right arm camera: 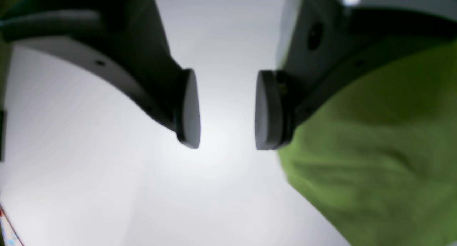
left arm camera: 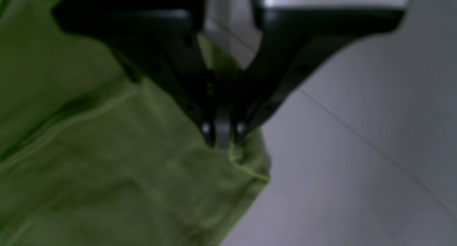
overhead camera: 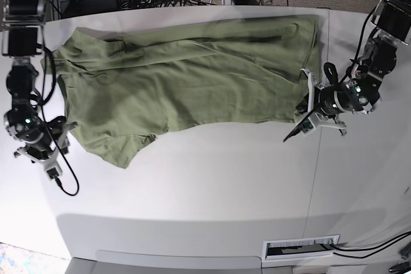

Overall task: Fold the T-shirt properly
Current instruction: 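Drag the grasped side edges to straighten the shirt lengthwise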

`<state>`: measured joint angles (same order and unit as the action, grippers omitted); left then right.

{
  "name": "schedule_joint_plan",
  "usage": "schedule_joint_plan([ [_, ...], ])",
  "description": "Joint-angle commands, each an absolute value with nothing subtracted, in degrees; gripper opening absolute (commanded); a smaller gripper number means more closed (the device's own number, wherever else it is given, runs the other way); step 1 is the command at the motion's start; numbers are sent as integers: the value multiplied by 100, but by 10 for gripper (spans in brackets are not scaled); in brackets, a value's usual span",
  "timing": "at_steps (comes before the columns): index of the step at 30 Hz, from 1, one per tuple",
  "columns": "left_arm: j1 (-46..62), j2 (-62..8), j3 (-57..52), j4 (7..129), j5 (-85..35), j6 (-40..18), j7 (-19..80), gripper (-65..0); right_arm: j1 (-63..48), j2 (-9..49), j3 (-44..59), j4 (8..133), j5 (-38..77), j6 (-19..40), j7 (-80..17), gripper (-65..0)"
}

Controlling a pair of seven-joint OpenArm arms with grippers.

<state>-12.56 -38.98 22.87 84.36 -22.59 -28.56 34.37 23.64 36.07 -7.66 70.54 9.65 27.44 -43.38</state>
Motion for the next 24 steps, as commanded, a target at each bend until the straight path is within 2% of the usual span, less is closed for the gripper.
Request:
schedule_joint_plan([
  [1, -1367, -3983, 2233, 8501, -2318, -2845, 3339, -650, 2624, 3662, -703, 7043, 939, 2687, -4248, -388],
  [12, -1365, -3986, 2233, 8501, -2316, -2860, 3341, -650, 3323, 3046, -707, 5245, 939, 2724, -4056, -388],
  [24, -1365, -3988, 2233, 8501, -2318, -2862, 3339, -650, 3336, 2921, -707, 4580, 294, 2716, -3301, -388],
])
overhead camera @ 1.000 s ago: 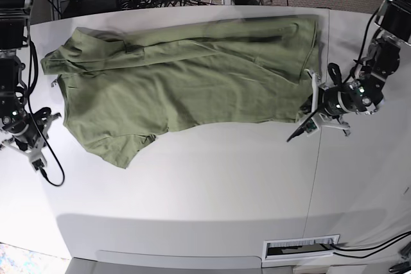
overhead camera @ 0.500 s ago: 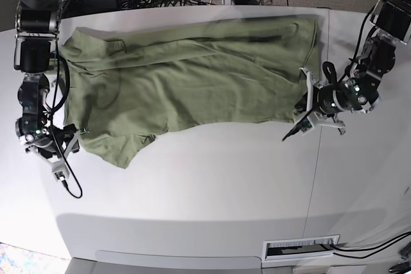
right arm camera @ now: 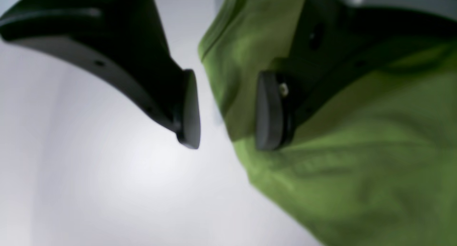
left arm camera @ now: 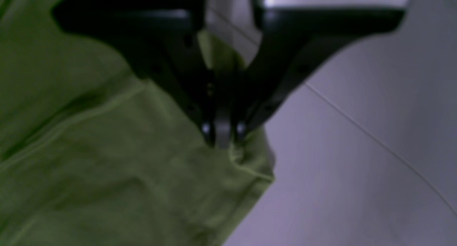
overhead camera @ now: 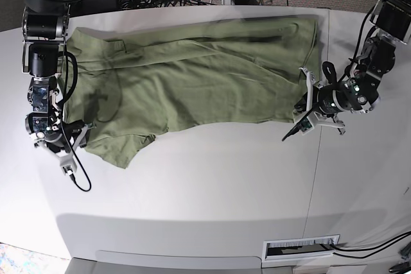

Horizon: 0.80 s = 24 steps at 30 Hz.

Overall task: Fold the T-shirt properly
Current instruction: 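Drag the grasped side edges to straighten the shirt lengthwise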

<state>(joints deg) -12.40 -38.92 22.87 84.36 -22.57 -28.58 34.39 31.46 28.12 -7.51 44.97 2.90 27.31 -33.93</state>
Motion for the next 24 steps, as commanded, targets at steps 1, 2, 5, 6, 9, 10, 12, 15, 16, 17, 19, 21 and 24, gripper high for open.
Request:
schedule_joint_plan([
  [1, -1365, -3986, 2233, 8501, -2318, -2862, 3339, -650, 3332, 2921, -705, 4484, 292, 2718, -3282, -388],
  [2, -1365, -3986, 2233, 8501, -2318, -2862, 3339, -650, 3332, 2921, -705, 4386, 292, 2718, -3262, -388],
  [5, -1365, -3986, 2233, 8501, -2318, -2862, 3339, -650, 3330, 2921, -707, 4195, 294, 2718, -3256, -389],
  [6, -1365, -3986, 2233, 8501, -2318, -2862, 3336, -650, 3330, 2921, -707, 4150, 294, 2718, -3256, -391],
  [9, -1365, -3986, 2233, 8501, -2318, -2862, 3334, -650, 3304, 2915, -707, 4145, 301, 2720, -3312, -440],
  [10, -1365, -3986, 2233, 8501, -2318, -2862, 3334, -650, 3301, 2915, -707, 4145, 320, 2720, -3367, -475],
  [12, -1365, -3988, 2233, 8501, -2316, -2862, 3339, -650, 3304, 2906, -707, 4152, 362, 2720, -3509, -566],
  [15, -1372, -3988, 2233, 8501, -2316, -2860, 3297, -650, 3306, 2910, -707, 4254, 362, 2720, -3730, -650],
  [16, -1385, -3988, 2233, 8503, -2314, -2860, 3247, -650, 3304, 2919, -707, 4333, 362, 2720, -3811, -650],
  [17, -1406, -3990, 2233, 8514, -2316, -2858, 3225, -650, 3304, 2926, -705, 4431, 364, 2718, -3889, -650],
  [19, -1452, -3997, 2233, 8586, -2316, -2860, 3232, -650, 3304, 2963, -705, 4681, 373, 2718, -4060, -650],
  [21, -1466, -4027, 2231, 8761, -2311, -2858, 3258, -650, 3304, 3026, -705, 4978, 576, 2718, -4283, -650],
  [24, -1448, -4104, 2231, 9115, -2311, -2858, 3286, -650, 3304, 3186, -705, 5437, 926, 2718, -4587, -650],
])
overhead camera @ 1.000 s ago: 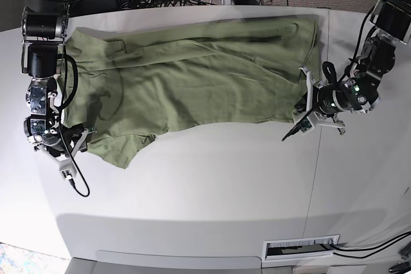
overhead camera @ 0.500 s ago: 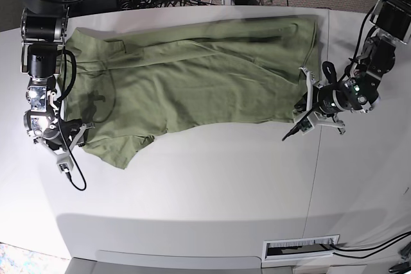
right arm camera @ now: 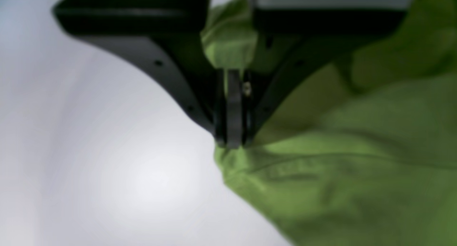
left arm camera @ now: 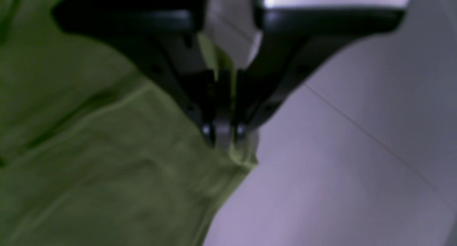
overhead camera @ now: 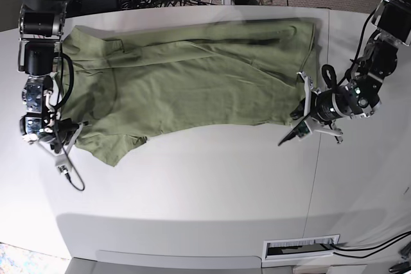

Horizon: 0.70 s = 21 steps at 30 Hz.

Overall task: Fold the T-shirt properly
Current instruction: 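Drag the grasped side edges to straighten the shirt lengthwise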

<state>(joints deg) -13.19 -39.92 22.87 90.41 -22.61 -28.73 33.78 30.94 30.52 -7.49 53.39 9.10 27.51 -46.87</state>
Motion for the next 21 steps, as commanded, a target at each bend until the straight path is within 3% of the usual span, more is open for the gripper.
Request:
schedule_joint_plan([
  [1, -1446, -4136, 2231, 9253, -2309, -2856, 3332, -650, 3304, 3249, -705, 5572, 1009, 2720, -4685, -650],
  [11, -1308, -4375, 2231, 10398, -2591, -2851, 4080, -650, 3301, 4058, -705, 6337, 1931, 2722, -5601, -650],
  [21, -508, -4814, 2231, 11177, -2775, -2860, 4397, -650, 3299, 4257, -707, 6377, 2064, 2724, -6036, -650],
])
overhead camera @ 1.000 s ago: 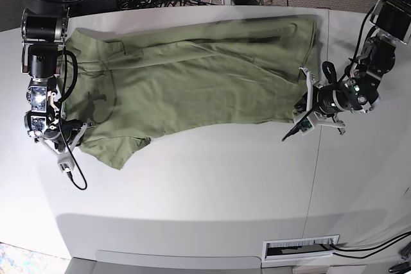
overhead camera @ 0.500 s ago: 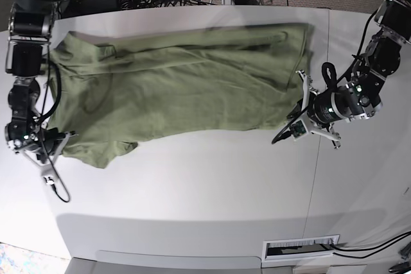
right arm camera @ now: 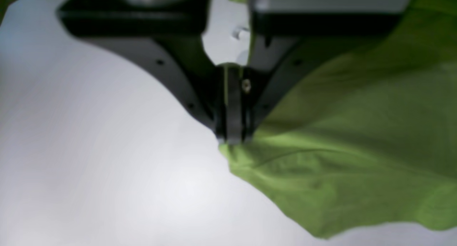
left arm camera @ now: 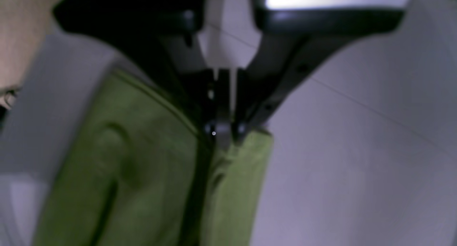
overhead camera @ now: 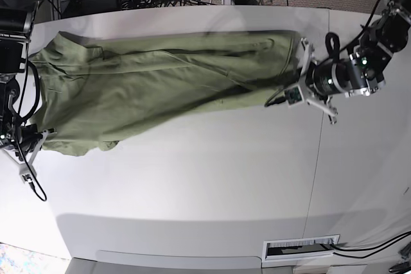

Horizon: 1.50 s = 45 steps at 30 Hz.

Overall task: Fold the T-shirt properly
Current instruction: 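Drag the grasped side edges to straighten the shirt lengthwise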

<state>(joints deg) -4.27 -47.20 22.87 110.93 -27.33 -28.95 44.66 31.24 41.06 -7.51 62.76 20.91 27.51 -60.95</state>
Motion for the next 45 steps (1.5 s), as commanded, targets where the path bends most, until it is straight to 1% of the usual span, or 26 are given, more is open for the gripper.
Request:
schedule_joint_plan([
  [1, -419, -4847, 2231, 11218, -2773, -2862, 4397, -650, 3299, 4257, -705, 6377, 2064, 2724, -6073, -650],
  [10, 252, -4928, 2233, 11279, -2794, -2862, 4198, -650, 3304, 4287, -705, 6377, 2462, 2781, -6595, -650],
  [14, 305, -4921, 2233, 11277, -2797, -2862, 4200, -650, 3304, 4287, -707, 6377, 2764, 2982, -6963, -650],
  [22, 355, -4921, 2233, 11277, -2947, -2864, 4202, -650, 3301, 4287, -705, 6377, 2751, 2989, -7461, -650],
  [25, 414, -4921, 2233, 11277, -2967, -2864, 4202, -650, 3301, 4303, -705, 6377, 2742, 2989, -7500, -650],
  [28, 462, -4921, 2233, 11277, -2965, -2862, 4202, -650, 3304, 4377, -705, 6377, 2744, 2989, -7550, -650],
  [32, 561, -4921, 2233, 11277, -2967, -2897, 4200, -650, 3301, 4530, -705, 6377, 2766, 2991, -7891, -650],
  [35, 609, -4921, 2233, 11277, -2985, -3059, 4202, -650, 3304, 4659, -707, 6377, 3048, 2989, -7970, -650],
  [38, 617, -4921, 2233, 11277, -2985, -3074, 4200, -650, 3306, 4737, -705, 6377, 3286, 2993, -7948, -650],
  [39, 617, -4921, 2233, 11277, -2987, -3072, 4195, -650, 3306, 4744, -705, 6377, 3286, 2993, -7950, -639],
  [41, 620, -4921, 2233, 11277, -2985, -3074, 4198, -650, 3304, 4744, -705, 6377, 3310, 2993, -7948, -537],
  [42, 617, -4921, 2233, 11277, -2985, -3074, 4198, -650, 3306, 4746, -705, 6377, 3328, 2989, -7940, -507],
  [45, 620, -4921, 2233, 11277, -2985, -3074, 4198, -650, 3306, 4744, -705, 6377, 3328, 2987, -7900, -499],
])
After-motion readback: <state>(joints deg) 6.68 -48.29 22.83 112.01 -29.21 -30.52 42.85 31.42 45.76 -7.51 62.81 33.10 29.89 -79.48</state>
